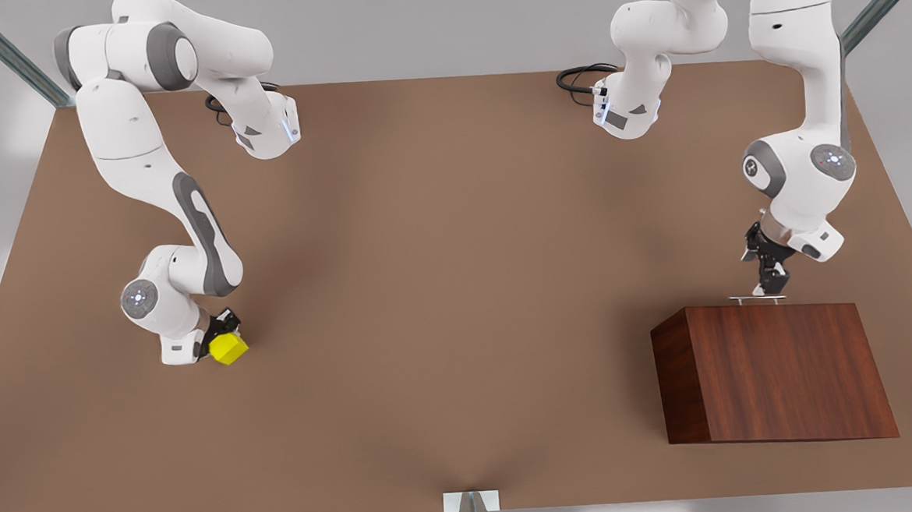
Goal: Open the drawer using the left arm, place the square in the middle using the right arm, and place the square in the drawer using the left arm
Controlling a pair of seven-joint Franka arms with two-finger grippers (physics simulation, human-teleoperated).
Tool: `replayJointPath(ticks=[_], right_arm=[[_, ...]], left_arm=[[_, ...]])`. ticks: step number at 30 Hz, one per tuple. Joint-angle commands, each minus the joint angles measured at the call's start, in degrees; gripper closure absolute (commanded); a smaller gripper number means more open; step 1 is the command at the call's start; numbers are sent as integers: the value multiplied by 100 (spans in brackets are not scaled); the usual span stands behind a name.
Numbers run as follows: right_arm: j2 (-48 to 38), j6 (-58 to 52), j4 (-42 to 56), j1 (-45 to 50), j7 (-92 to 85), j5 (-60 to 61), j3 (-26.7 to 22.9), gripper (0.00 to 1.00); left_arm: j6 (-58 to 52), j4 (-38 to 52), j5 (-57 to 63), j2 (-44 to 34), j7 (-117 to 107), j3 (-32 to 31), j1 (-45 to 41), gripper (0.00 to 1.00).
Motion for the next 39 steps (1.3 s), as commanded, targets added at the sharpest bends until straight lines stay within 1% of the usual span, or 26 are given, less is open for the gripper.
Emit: replayJointPath(ticks=[1, 4, 7, 9, 11, 13, 15, 16, 19, 20, 22, 24, 26, 27, 28, 29, 30, 31, 32, 37, 39], right_arm=[[0, -1, 0, 0, 6, -6, 0, 47], [0, -9, 0, 0, -3, -6, 8, 48], [-237, -299, 0, 0, 32, -6, 105, 48], [-571, -756, 9, 228, 269, -15, 307, 47], [-720, -897, 0, 545, 858, -15, 492, 46], [-835, -924, -9, 1230, 1859, -15, 562, 46], [-782, -880, 88, 2258, 3371, -6, 553, 46], [-659, -888, 307, 2724, 4022, -15, 562, 46], [114, -871, 1274, 3506, 5138, -59, 571, 46], [246, -924, 1608, 3752, 5525, -77, 571, 46], [536, -976, 2065, 4271, 5823, -24, 571, 45], [1098, -1451, 3075, 4702, 6526, -59, 536, 45], [1740, -1468, 3980, 5080, 7151, -68, 474, 44], [2065, -1495, 4447, 5264, 7300, -68, 352, 44], [2329, -1530, 4825, 5344, 7345, -59, 272, 44], [2452, -1495, 4948, 5361, 7450, -59, 272, 43], [2487, -1486, 4983, 5379, 7468, -59, 272, 37], [2724, -1451, 5282, 5388, 7476, -59, 263, 13], [2777, -1442, 5335, 5440, 7485, -59, 193, 0], [2760, -1451, 5300, 5537, 7485, -50, 35, 0], [2716, -1486, 5282, 5537, 7485, -50, 35, 0]], left_arm=[[4, 0, 1, 12, 0, 1, 11, 0], [118, 0, 1, 127, 0, 1, 73, 0], [241, 9, -34, 241, 0, 1, 73, 0], [250, 9, -34, 285, 0, 1, 73, 0], [364, 18, -34, 364, 0, 1, 73, 0], [373, 18, -52, 426, 0, 1, 73, 0], [373, 44, -61, 443, 0, 1, 73, 0], [364, 53, -87, 443, 0, 1, 73, 0], [320, 44, -87, 443, 0, 1, 73, 0], [303, 44, -87, 434, 0, 1, 73, 0], [259, 26, -87, 408, 0, 1, 73, 0], [153, 9, -87, 355, 0, 1, 73, 0], [-13, 0, -87, 294, 0, 1, 73, 0], [-58, -9, -87, 259, 0, 1, 73, 0], [-110, -9, -87, 250, 0, 1, 73, 0], [-181, -9, -87, 215, 0, 1, 73, 0], [-207, -9, -78, 206, 0, 1, 73, 0], [-242, -17, -78, 180, 0, 1, 73, 0], [-260, -61, -78, 179, 0, 9, 73, 0], [-269, -97, -61, 171, 18, 71, 82, 0], [-251, -299, -52, 4, 26, 115, 90, 0]])
